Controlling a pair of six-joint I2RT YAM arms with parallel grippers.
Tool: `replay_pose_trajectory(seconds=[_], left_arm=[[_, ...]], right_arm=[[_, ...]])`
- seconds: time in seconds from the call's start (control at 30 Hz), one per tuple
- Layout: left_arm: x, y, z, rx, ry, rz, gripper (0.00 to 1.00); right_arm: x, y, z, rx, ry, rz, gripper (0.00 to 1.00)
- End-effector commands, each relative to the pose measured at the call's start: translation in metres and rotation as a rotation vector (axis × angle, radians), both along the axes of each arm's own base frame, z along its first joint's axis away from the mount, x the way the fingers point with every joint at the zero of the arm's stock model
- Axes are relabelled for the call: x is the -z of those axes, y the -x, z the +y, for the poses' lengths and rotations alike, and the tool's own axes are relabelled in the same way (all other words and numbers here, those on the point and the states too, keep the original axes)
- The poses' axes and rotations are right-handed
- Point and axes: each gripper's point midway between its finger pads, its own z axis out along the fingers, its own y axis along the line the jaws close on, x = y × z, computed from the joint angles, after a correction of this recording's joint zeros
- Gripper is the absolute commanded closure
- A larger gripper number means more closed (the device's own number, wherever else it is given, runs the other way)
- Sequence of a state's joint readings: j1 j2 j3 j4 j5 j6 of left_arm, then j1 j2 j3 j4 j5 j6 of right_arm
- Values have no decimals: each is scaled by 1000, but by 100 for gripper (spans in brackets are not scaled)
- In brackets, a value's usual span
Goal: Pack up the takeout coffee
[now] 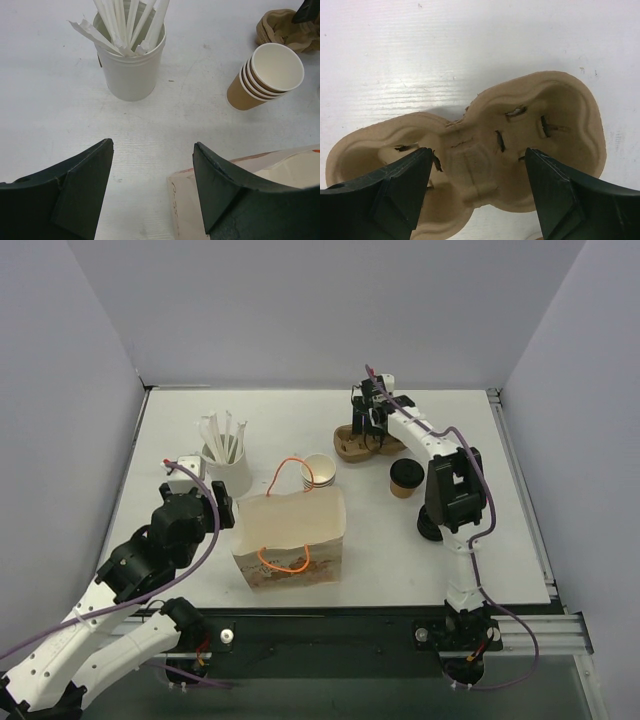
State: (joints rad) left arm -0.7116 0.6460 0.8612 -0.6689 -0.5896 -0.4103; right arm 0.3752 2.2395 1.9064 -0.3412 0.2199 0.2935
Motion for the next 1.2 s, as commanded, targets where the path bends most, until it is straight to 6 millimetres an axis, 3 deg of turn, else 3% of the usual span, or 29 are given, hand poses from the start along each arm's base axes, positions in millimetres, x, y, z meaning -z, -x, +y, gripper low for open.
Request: replay_pose_trajectory(seconds=[0.0,0.57,0.77,1.17], left_arm=[[-10,-5,-2,-5,21,-32,25],[-13,-5,-4,0,29,-31,25],[-10,-4,-2,-4,27,-27,25],[-9,-1,-4,5,48,-24,25]], right_arm=[[15,2,-1,-11,6,33,26],[19,5,0,-45,-18,55,50],[-12,2,0,-48,-34,0,50],[-36,-3,-2,-37,-52,-45,60]])
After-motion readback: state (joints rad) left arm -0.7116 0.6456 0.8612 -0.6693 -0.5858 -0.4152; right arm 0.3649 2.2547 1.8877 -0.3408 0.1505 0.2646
